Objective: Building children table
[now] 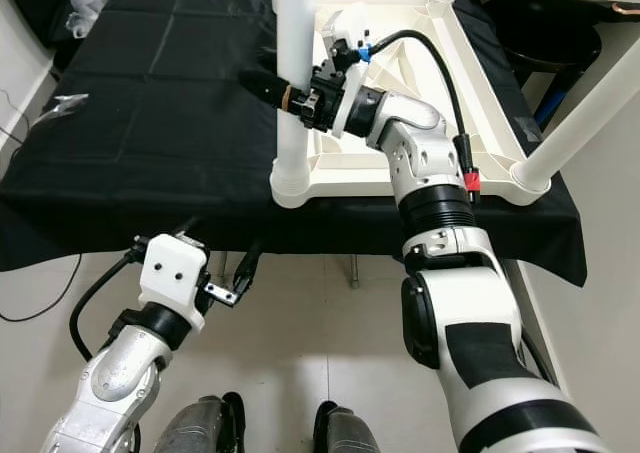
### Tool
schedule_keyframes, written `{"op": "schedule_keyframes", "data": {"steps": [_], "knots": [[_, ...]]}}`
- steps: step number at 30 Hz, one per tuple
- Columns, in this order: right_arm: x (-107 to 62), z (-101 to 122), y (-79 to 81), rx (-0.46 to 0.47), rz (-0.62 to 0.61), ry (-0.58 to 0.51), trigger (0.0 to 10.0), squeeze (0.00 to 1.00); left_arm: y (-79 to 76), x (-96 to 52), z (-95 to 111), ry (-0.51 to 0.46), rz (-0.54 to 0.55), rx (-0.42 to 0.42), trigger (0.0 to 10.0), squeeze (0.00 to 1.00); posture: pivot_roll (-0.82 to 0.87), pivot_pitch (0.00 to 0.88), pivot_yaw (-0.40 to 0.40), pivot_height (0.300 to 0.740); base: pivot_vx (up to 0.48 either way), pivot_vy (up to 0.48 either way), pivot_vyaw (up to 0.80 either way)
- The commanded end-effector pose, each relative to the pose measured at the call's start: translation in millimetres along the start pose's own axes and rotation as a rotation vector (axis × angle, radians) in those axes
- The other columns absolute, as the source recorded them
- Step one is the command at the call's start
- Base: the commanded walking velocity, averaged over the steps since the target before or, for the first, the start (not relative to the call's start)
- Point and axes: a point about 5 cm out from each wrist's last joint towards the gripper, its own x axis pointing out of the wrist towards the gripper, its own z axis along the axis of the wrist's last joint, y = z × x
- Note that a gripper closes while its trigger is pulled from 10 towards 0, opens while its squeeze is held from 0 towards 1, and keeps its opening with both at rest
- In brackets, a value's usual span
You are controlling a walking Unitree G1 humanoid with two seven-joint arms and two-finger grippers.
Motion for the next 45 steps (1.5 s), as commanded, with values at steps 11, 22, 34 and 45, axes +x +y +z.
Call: {"op": "schedule_keyframes", "data": {"steps": [11,22,34,45], "knots": [[-12.7,-27,-2.6,0.033,-0.435,0.126,0.0,0.00,-1.1,0.5,-3,0.008,-0.019,0.000,10.0,0.00,0.15,0.253,-0.050,0.740,0.000,0.000,0.00],[-20.2,-44,6.4,0.030,-0.866,0.152,0.0,0.00,-1.5,0.3,-2,0.002,-0.023,0.002,10.0,0.00,0.16,0.242,-0.048,0.740,0.000,0.000,0.00],[3.3,-42,28.8,0.006,-1.210,0.119,0.0,0.00,-4.2,0.7,0,-0.005,-0.030,0.000,10.0,0.00,0.17,0.237,-0.049,0.740,0.000,0.000,0.00],[24.5,-44,44.9,0.051,-1.232,0.118,0.0,0.00,-4.2,-2.3,0,0.002,-0.025,0.001,10.0,0.00,0.18,0.242,-0.058,0.740,0.000,0.000,0.00]]}}
